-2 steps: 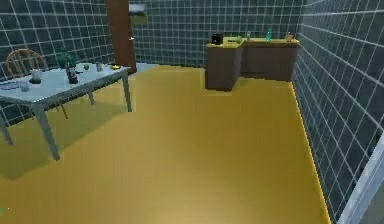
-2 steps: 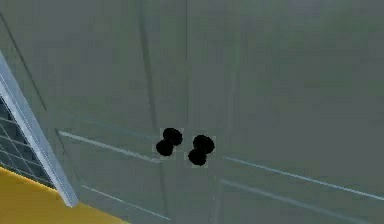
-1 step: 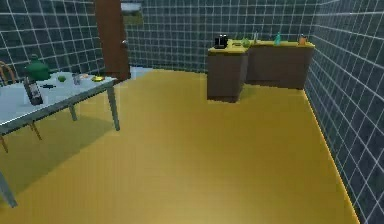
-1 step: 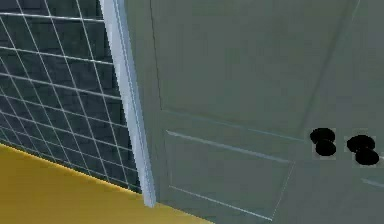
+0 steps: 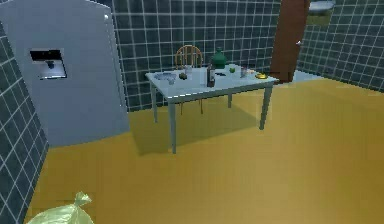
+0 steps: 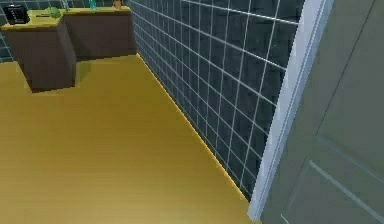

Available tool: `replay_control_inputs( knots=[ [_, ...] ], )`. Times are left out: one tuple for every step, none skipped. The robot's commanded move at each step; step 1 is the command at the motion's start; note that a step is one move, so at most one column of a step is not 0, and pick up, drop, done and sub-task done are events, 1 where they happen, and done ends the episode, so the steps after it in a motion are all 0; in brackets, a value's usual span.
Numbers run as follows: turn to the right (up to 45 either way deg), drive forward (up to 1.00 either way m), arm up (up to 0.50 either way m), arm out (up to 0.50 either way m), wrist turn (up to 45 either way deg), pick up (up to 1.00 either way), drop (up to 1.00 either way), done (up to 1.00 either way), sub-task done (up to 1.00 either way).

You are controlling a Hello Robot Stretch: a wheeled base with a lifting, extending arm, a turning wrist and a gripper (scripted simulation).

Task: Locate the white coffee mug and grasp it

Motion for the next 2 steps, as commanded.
replay_control_inputs(
  knots=[
    [-6.0, 0.00, 0.00, 0.00, 0.0, 0.00, 0.00, 0.00, 0.00],
    [0.0, 1.00, 0.00, 0.00, 0.0, 0.00, 0.00, 0.00, 0.00]
  ],
)
